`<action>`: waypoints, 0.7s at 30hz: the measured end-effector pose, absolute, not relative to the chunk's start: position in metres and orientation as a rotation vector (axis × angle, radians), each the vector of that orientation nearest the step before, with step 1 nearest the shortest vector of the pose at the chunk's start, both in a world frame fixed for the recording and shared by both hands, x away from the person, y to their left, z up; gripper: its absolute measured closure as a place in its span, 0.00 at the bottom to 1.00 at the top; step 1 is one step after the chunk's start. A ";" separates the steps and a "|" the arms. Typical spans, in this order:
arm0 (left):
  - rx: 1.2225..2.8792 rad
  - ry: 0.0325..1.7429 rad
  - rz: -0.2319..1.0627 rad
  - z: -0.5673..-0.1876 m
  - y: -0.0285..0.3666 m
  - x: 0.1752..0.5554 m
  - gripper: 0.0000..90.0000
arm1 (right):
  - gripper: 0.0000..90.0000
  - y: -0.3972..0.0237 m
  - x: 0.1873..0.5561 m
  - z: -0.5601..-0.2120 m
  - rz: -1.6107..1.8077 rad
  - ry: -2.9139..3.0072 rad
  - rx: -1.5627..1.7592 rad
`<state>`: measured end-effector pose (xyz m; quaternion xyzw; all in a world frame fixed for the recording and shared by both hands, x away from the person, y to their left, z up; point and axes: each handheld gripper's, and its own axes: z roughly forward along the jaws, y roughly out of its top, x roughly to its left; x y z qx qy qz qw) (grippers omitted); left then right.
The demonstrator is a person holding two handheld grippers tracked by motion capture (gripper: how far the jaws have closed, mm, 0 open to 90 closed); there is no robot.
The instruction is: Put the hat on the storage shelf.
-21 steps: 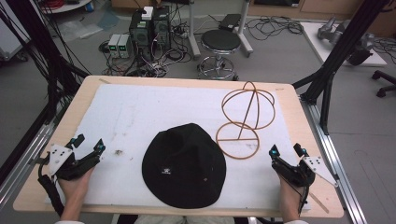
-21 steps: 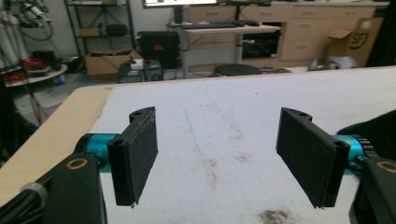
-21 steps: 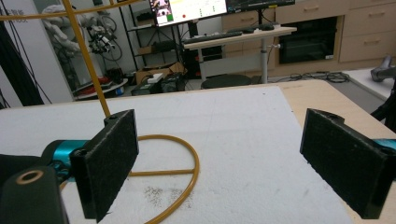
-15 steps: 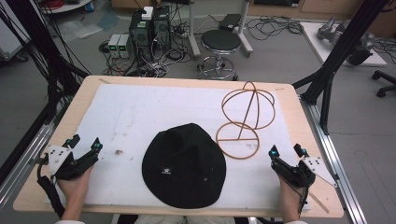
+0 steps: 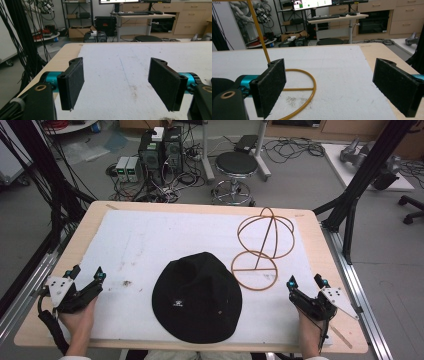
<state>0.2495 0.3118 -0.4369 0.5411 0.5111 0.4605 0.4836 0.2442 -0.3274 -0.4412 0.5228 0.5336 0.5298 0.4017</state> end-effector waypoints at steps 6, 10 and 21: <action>1.315 1.242 1.118 -0.437 0.312 0.249 0.33 | 0.12 -0.327 0.244 -0.441 1.333 1.356 1.307; 1.315 1.236 1.123 -0.437 0.311 0.249 0.33 | 0.12 -0.326 0.243 -0.440 1.332 1.349 1.293; 1.326 1.224 1.088 -0.436 0.310 0.250 0.33 | 0.12 -0.325 0.243 -0.439 1.333 1.352 1.290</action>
